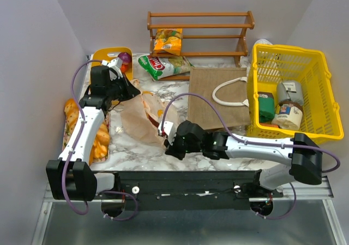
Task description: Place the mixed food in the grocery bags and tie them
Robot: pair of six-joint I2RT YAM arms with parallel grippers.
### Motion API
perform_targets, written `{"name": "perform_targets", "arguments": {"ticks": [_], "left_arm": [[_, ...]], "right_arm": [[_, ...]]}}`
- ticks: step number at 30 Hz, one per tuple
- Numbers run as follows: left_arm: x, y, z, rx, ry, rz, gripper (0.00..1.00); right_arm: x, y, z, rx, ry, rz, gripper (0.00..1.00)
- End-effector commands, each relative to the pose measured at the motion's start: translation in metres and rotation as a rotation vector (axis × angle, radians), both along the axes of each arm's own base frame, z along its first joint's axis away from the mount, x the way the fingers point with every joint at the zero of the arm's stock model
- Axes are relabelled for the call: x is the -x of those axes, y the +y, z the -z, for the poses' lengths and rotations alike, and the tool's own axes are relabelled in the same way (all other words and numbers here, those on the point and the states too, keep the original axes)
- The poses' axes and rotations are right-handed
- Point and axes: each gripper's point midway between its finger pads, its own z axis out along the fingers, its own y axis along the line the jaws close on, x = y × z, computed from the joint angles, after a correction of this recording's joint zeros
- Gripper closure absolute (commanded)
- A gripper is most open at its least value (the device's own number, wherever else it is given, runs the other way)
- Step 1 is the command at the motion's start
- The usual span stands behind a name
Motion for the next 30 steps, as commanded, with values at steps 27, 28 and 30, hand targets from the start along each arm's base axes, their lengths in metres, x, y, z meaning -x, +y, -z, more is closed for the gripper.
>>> {"name": "perform_targets", "arguments": {"ticks": [27,28,30], "left_arm": [[-0.015,0.04,-0.137,-0.108,-0.405,-0.029,0.01],[-0.016,0.041,-0.147,-0.098,-0.433,-0.026,0.01],[-0.023,0.051,-0.165,-0.061,-0.476,-0.042,0.01]], "right_arm": [[-0.117,-0.085,-0.143,-0.147,-0.15,0.595,0.99],[-0.118,-0.086,-0.142,-0.146,-0.144,0.597,0.99],[-0.118,-0.087,-0.143,-0.154,-0.131,0.601,0.99]]}}
